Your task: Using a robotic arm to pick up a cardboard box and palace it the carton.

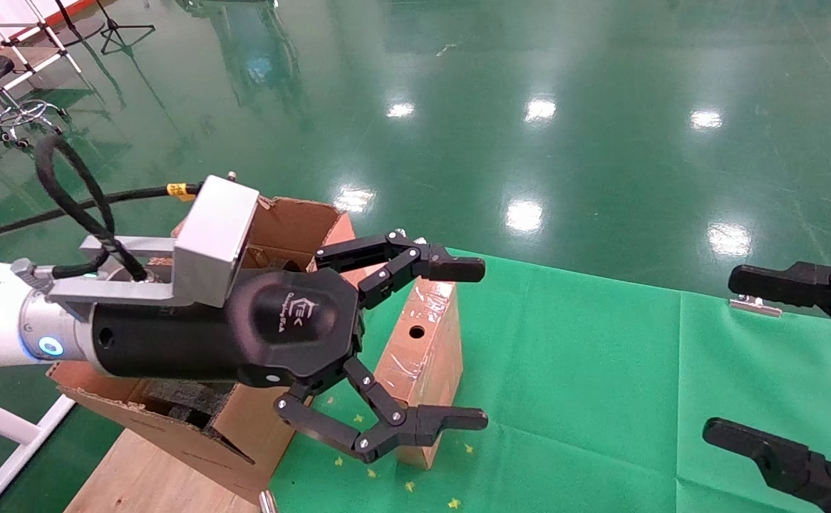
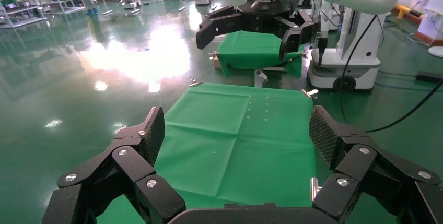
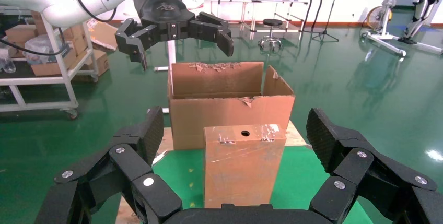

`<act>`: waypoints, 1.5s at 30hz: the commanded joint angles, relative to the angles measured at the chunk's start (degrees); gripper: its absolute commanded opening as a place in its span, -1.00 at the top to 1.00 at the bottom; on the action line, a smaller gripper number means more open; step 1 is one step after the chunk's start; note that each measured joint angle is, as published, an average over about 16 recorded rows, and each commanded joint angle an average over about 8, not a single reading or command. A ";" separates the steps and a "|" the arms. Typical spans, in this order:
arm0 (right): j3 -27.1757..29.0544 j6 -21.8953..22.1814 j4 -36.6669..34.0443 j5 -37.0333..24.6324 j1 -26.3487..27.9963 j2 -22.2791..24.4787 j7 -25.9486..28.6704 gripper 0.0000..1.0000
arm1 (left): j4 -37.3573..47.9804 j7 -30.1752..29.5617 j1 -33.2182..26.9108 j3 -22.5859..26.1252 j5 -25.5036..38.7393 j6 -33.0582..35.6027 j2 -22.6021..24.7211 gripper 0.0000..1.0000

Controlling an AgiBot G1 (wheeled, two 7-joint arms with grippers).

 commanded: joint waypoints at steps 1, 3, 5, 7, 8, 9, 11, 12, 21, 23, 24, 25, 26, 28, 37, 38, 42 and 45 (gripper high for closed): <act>0.00 0.00 0.00 0.00 0.00 0.00 0.00 -1.00 | 0.00 0.00 0.00 0.00 0.00 0.00 0.00 -1.00; 0.00 0.00 0.00 0.00 0.00 0.00 0.00 -1.00 | 0.00 0.00 0.00 0.00 0.00 0.00 0.00 -1.00; 0.00 0.00 0.00 0.00 0.00 0.00 0.00 -1.00 | 0.00 0.00 0.00 0.00 0.00 0.00 0.00 -1.00; 0.00 0.00 0.00 0.00 0.00 0.00 0.00 -1.00 | 0.00 0.00 0.00 0.00 0.00 0.00 0.00 -1.00; 0.00 0.00 0.00 0.00 0.00 0.00 0.00 -1.00 | 0.00 0.00 0.00 0.00 0.00 0.00 0.00 -1.00; 0.00 0.00 0.00 0.00 0.00 0.00 0.00 -1.00 | 0.00 0.00 0.00 0.00 0.00 0.00 0.00 -1.00; 0.00 0.00 0.00 0.00 0.00 0.00 0.00 -1.00 | 0.00 0.00 0.00 0.00 0.00 0.00 0.00 -1.00; 0.00 0.00 0.00 0.00 0.00 0.00 0.00 -1.00 | -0.01 0.00 0.00 0.00 -0.01 0.00 0.00 -1.00; 0.00 0.00 0.00 0.00 0.00 0.00 0.00 0.86 | -1.39 -0.42 -1.11 0.92 3.77 -0.80 -1.15 -1.00; 0.00 0.00 0.00 0.00 0.00 0.00 0.00 1.00 | -2.09 -1.34 -1.97 1.72 6.44 -1.55 -1.79 -1.00; 0.00 0.00 0.00 0.00 0.00 0.00 0.00 1.00 | -2.42 -2.04 -2.47 2.18 7.88 -2.03 -2.08 -1.00; 0.00 0.00 0.00 0.00 0.00 0.00 0.00 1.00 | -2.65 -2.84 -2.95 2.68 9.23 -2.48 -2.28 -1.00; 0.00 0.00 0.00 0.00 0.00 0.00 0.00 1.00 | -2.77 -3.69 -3.44 3.16 10.48 -2.94 -2.36 -1.00; 0.00 0.00 0.00 0.00 0.00 0.00 0.00 1.00 | -2.86 -5.16 -4.12 3.93 12.30 -3.67 -2.46 -1.00; 0.00 0.01 -0.02 0.00 -0.01 0.01 0.00 1.00 | -2.57 -6.91 -6.13 5.29 14.63 -5.03 -1.59 -1.00; 0.00 0.01 -0.02 0.00 -0.01 0.01 0.00 1.00 | -2.59 -6.80 -6.19 5.26 14.87 -4.97 -1.84 -1.00; 0.00 0.01 -0.03 0.00 -0.01 0.01 0.00 1.00 | -3.03 -7.91 -7.34 5.90 17.64 -5.43 -2.81 -1.00; 0.00 0.01 -0.03 0.00 -0.01 0.01 0.00 1.00 | -3.59 -10.96 -9.65 7.36 22.19 -6.26 -2.95 -1.00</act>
